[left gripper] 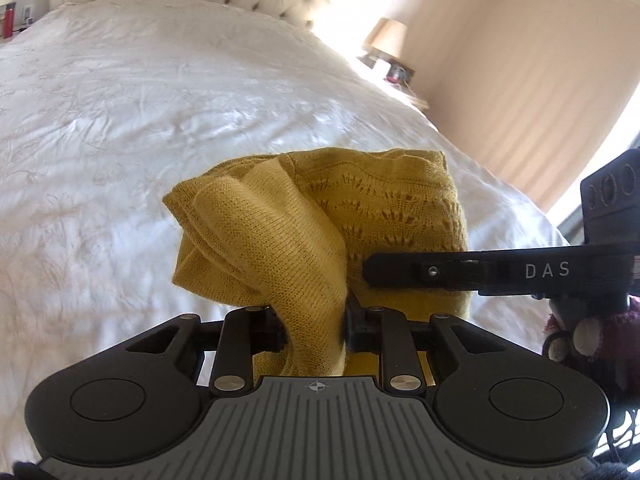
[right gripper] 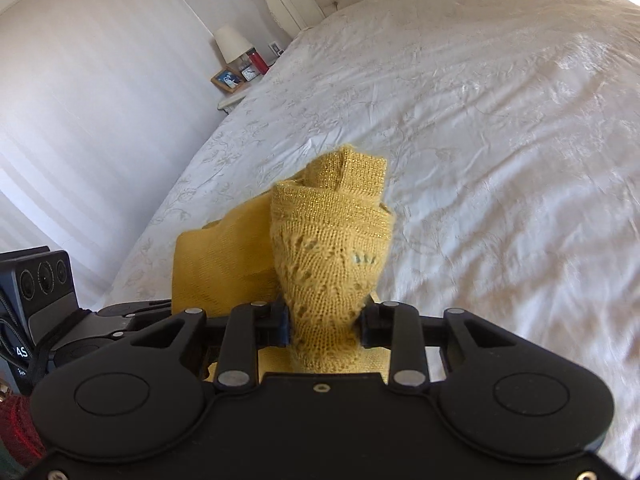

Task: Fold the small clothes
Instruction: 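Grasp the sweater edge with both tools and fold it over, then open both tools and smooth the folded sweater flat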

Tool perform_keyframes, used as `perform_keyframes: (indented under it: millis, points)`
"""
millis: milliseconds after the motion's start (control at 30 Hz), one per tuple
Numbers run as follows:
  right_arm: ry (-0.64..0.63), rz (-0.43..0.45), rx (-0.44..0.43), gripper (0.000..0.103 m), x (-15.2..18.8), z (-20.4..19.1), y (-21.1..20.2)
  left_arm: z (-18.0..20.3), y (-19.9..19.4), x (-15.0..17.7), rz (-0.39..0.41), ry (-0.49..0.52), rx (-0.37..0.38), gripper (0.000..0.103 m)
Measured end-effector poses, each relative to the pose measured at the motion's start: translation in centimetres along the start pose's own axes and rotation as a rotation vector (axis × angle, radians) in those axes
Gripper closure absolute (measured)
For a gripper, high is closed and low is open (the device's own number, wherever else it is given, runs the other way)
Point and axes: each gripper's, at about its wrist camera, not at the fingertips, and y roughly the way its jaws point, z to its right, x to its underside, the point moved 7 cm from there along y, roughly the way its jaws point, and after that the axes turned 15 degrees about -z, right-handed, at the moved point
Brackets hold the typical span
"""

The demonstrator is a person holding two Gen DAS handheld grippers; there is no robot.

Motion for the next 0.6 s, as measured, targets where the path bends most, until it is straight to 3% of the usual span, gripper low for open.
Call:
perform_keyframes:
  millis: [267, 333, 400, 433, 533, 600]
  points:
    - [0.073, -0.077, 0.023, 0.061, 6.4, 2.7, -0.9, 3.1, 2.4, 5.3, -0.124, -0.037, 0.045, 0.078]
    - [0.032, -0.066, 0.210, 0.056, 7.3, 5.1, -0.2, 1.9, 4.5, 6.0, -0.136, -0.027, -0.042, 0.070]
    - [0.026, -0.112, 0.469, 0.049, 7.9, 8.6, 1.1, -0.3, 7.0, 7.1, -0.178, 0.030, -0.263, 0.064]
    - [0.041, -0.132, 0.547, 0.049, 8.1, 9.9, 1.5, -1.4, 8.0, 7.5, -0.207, 0.045, -0.345, 0.065]
    - [0.100, -0.097, 0.543, 0.049, 8.5, 11.3, 1.0, -4.8, 8.5, 8.3, -0.252, -0.031, -0.359, 0.065]
    - [0.117, -0.074, 0.509, 0.037, 9.1, 11.2, 0.7, -6.4, 7.5, 8.4, -0.249, -0.091, -0.348, 0.063]
